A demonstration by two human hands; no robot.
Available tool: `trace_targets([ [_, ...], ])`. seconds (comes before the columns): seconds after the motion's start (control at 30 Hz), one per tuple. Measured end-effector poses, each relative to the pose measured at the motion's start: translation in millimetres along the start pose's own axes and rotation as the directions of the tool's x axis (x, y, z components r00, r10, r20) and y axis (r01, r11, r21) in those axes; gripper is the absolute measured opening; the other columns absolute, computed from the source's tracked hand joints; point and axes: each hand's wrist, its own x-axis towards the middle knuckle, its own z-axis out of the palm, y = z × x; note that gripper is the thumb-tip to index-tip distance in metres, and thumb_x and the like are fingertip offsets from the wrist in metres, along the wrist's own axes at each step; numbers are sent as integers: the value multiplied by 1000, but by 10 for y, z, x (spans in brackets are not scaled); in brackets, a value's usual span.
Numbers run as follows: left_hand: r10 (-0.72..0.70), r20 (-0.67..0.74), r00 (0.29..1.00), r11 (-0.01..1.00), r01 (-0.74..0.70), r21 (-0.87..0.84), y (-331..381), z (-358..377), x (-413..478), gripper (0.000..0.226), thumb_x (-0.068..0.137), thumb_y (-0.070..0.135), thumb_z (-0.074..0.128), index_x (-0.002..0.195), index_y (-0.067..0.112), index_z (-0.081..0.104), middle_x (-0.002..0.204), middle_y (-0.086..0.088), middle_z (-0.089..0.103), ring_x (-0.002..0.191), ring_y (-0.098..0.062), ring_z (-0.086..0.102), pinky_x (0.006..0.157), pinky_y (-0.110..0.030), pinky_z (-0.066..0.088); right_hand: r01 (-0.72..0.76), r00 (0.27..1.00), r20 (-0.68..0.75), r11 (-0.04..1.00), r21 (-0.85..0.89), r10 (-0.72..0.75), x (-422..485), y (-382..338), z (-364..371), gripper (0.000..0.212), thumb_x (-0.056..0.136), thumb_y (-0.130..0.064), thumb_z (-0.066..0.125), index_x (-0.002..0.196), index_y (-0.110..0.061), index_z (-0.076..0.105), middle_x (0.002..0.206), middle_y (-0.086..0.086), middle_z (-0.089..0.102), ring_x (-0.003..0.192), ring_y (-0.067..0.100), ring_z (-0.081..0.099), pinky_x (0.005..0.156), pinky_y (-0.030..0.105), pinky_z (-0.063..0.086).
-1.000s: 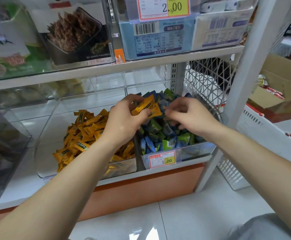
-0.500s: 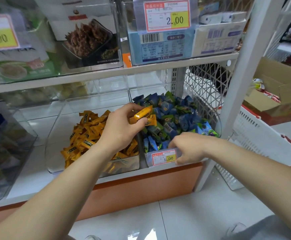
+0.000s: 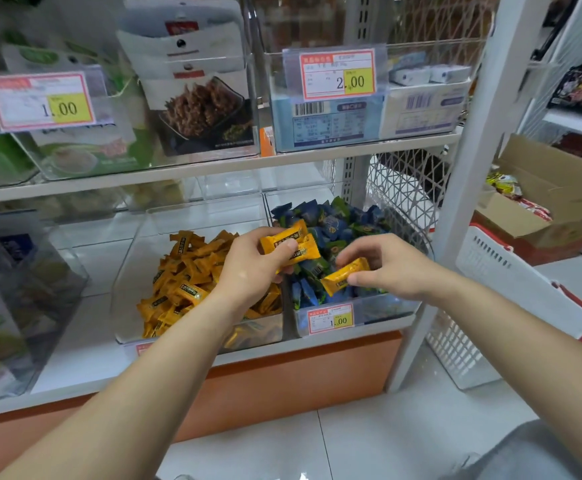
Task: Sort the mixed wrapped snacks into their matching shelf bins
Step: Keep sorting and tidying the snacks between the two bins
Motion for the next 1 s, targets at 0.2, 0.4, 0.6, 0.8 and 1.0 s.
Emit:
trace_targets([
  [0.2,-27,22,999,992,30,-125,7,178,-22,14,96,28,64,109,28,64,88,5,73,80,-13,74,69,-32,62,64,994,-99,955,291,-37,-11,-194,135,30,72,0,86,92,-14,67,100,12,74,86,23,75,78,26,58],
  [0.4,-130,104,986,931,157,-330,23,285,-2,21,97,31,62,117,25,63,99,-7,75,86,-26,75,61,-34,59,142,951,-298,969,200,-78,19,-239,182,30,71,-8,89,87,-18,65,91,7,70,76,18,69,75,34,60],
  [0.6,8,119,993,982,15,-186,10,315,-6,32,88,30,73,119,27,64,92,-1,73,79,-19,73,64,-32,59,124,943,-323,985,123,-78,67,-210,231,31,70,-15,90,88,-24,67,84,0,72,68,13,68,71,35,59],
  [0.8,127,-22,992,991,-126,53,-57,-165,169,19,88,37,72,106,31,67,78,5,73,65,-7,68,53,-20,53,83,979,-191,993,84,-66,55,-131,218,48,73,-30,88,113,-35,62,108,-13,67,89,3,70,79,23,57],
  [1.0,255,104,961,746,-264,611,-513,-728,343,28,90,41,69,117,40,63,103,22,68,96,-2,65,73,-14,44,6,985,-168,994,-110,-25,114,10,253,34,82,-39,76,113,-38,61,110,-20,63,95,-2,64,81,22,51],
])
